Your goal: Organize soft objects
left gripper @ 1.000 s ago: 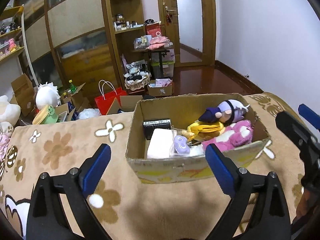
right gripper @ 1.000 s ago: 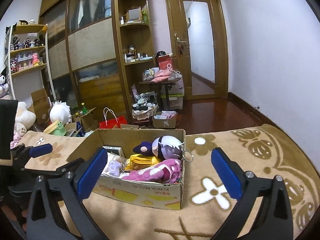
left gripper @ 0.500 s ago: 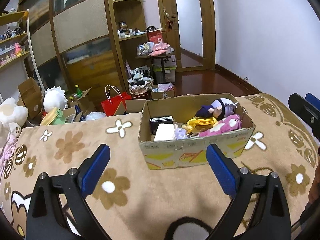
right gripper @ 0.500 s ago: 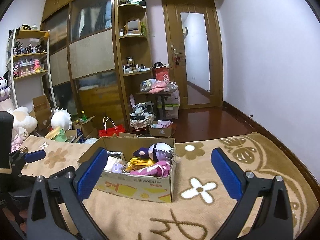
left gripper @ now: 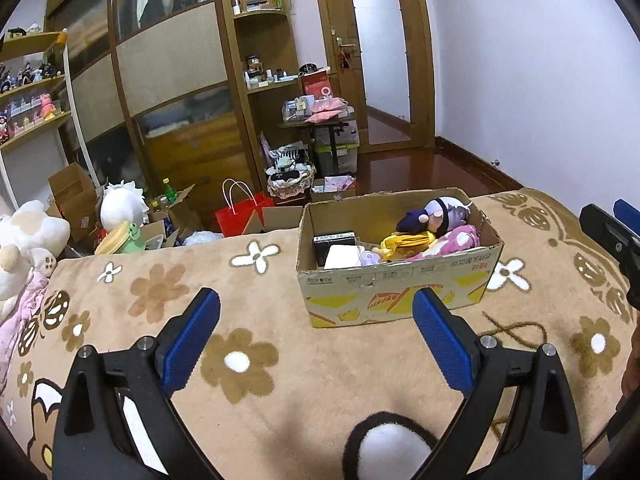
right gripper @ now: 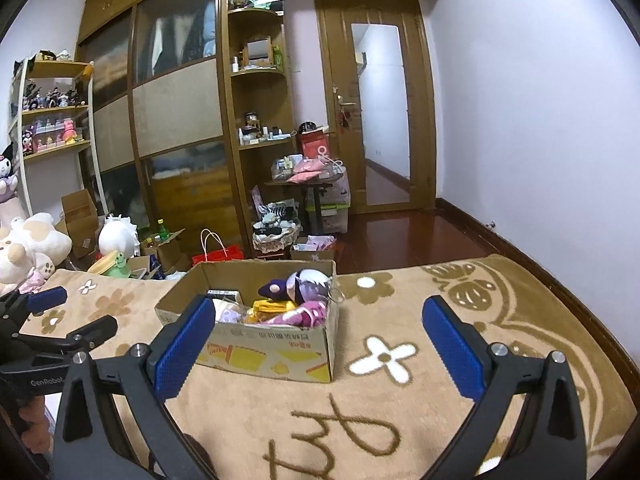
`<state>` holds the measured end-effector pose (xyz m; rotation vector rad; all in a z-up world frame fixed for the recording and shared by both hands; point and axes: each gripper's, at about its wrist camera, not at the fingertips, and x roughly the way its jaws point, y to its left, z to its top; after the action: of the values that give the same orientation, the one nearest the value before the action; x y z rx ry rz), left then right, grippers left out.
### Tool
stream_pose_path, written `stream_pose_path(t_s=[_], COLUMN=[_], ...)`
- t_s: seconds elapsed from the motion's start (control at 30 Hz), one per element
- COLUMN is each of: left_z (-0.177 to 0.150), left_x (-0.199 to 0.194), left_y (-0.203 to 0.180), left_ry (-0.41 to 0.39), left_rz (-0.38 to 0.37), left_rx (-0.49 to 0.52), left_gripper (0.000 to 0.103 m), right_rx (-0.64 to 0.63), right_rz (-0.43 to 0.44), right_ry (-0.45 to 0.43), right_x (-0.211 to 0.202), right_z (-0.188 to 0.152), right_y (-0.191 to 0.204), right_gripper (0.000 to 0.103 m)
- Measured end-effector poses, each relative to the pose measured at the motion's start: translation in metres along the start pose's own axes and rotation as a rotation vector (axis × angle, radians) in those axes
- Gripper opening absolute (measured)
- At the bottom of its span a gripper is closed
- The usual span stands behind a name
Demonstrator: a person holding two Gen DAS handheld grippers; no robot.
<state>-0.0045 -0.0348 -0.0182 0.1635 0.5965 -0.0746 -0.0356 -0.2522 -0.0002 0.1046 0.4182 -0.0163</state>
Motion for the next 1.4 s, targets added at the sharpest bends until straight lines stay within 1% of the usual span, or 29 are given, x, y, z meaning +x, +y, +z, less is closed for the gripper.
stream_pose_path(t_s=[0.2,0.53,1.4], left_z=[-0.001,0.002,0.003], left_x=[0.003,0.011,0.015], left_y=[0.000,0.011,0.009], left_ry=[-0.002,-0.013,-0.004], left_rz=[0.008,0.014,0.000], left_rx=[-0.008,-0.055,-0.041], left_gripper=[0.096,0.096,0.096], right_rx=[0.012,0.000,0.007], right_rz=[-0.010,-0.012,-0.017], right_ry=[0.011,0.034,0.032], right_x=[0.001,0.011,0.018], right_z=[-0.006,-0.016,-0.019], right_y=[-0.006,-0.005,-0.008], right_gripper=[0.103,0.103,0.103])
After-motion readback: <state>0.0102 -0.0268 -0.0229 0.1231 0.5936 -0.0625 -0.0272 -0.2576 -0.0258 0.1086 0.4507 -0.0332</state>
